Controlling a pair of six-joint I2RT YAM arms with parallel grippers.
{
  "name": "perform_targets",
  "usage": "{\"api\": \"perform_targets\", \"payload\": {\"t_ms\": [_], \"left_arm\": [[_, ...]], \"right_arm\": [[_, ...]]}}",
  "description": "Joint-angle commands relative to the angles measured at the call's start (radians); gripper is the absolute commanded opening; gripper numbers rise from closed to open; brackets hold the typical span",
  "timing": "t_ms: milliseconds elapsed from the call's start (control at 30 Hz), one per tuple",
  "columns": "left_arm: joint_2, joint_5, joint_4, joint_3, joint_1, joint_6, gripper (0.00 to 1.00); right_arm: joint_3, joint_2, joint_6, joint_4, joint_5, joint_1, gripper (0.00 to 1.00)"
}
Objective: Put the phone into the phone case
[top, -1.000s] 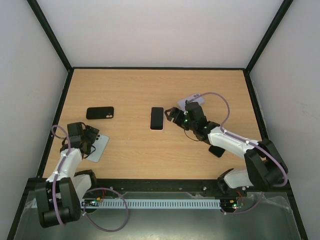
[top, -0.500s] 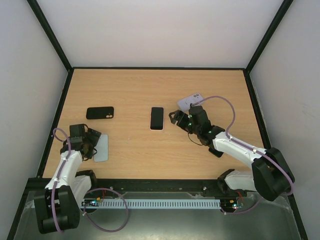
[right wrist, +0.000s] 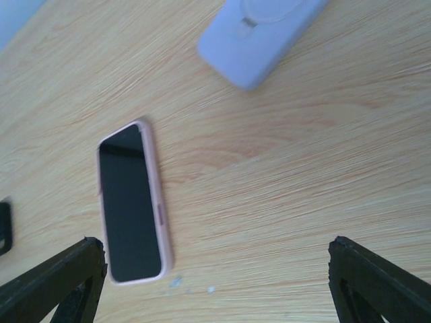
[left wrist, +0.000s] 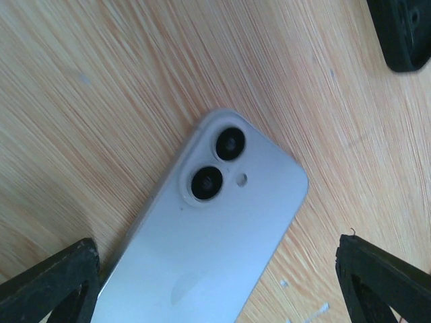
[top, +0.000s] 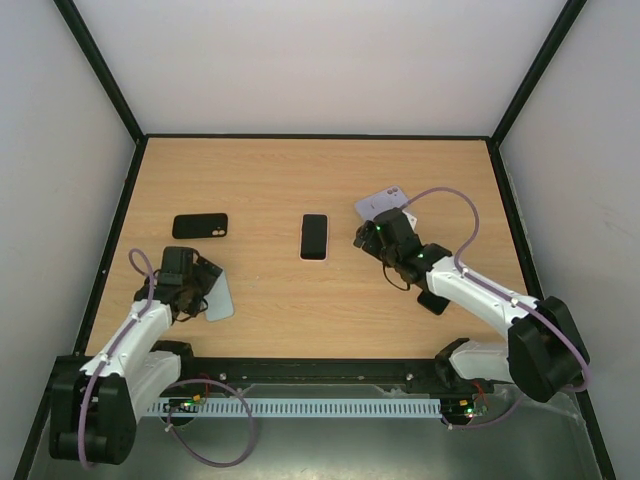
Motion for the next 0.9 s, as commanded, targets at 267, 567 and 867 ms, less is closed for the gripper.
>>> {"api": "perform_targets", "payload": {"t_ms": [267,567,867], "left_arm": [[-0.032,-0.117,-0.086,0.034,-0.145,-0.036,0.95],[0.022,-0.189,-0.132,0.104,-0.156,0.09,0.99],[-0.019,-0.146,-0.113,0.135,-0.173,0.177,0.99]], "right_arm": [[0.053,0.051,0.0,-0.288,0.331,-0.064,0.89],[0.089,0.112,-0.025,-0.217,0.273,-0.196,0.89],[0.379,0.393,0.113,-0.224,0.266,-0.2,0.89]]}}
